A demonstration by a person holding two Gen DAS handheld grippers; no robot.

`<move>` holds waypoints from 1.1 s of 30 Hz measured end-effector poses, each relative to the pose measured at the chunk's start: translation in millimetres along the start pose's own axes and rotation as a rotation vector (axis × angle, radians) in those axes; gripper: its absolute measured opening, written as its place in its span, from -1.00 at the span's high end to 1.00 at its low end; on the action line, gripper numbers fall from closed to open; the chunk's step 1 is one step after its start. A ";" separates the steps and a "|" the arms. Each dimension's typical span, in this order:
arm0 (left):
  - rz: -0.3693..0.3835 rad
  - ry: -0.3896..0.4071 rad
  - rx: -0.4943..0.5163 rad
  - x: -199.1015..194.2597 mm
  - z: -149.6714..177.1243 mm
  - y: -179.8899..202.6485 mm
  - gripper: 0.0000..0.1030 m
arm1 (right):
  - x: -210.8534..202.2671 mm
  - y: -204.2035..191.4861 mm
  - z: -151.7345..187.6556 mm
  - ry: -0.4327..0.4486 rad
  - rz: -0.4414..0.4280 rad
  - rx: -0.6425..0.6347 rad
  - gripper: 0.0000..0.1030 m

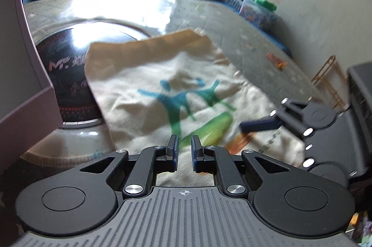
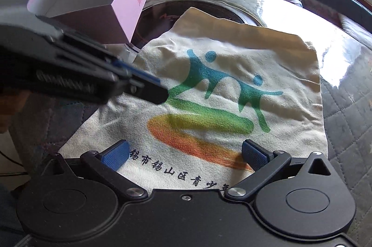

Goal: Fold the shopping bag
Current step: 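Open the left tool and release the bag flat on the table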

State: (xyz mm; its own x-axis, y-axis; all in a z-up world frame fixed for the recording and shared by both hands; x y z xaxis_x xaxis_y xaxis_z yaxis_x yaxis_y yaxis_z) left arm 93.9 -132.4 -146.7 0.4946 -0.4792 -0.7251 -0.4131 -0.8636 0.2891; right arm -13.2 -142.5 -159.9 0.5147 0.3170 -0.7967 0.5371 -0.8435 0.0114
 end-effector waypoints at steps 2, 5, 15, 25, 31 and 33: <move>0.005 0.004 0.003 -0.1 2.2 -2.4 0.73 | 0.2 0.0 0.3 0.000 0.002 -0.002 -1.00; 0.003 0.002 0.011 -1.1 2.7 -4.0 0.74 | 1.2 -0.6 -0.1 -0.003 0.004 -0.004 -1.00; 0.017 0.007 -0.015 -0.2 3.5 -7.6 0.83 | -10.0 5.7 15.0 -0.007 0.017 0.003 -1.00; 0.010 0.021 0.027 -0.3 5.1 -6.0 0.83 | -31.4 22.3 43.5 -0.024 0.056 0.051 -1.00; 0.014 0.025 0.041 -1.3 6.6 -8.6 0.83 | -44.0 34.2 60.3 -0.054 0.062 0.085 -1.00; -0.002 0.026 0.073 -2.7 8.5 -6.0 0.83 | -46.2 36.7 63.3 -0.065 0.063 0.090 -1.00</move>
State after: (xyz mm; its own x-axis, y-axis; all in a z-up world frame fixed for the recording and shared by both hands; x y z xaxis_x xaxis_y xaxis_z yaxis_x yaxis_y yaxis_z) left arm 88.6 -124.6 -151.8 0.5151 -0.4822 -0.7086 -0.4660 -0.8514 0.2406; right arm -59.6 -215.6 -161.0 0.4994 0.2361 -0.8336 0.4418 -0.8971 0.0106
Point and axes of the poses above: each gripper's, at about its wrist camera, not at the fingertips, and x roughly the way its jaws point, y to its right, z to its underside, the point moved 6 cm from there along x, roughly the way its jaws point, and after that the axes turned 2 degrees about -x, right-handed, at the moved point
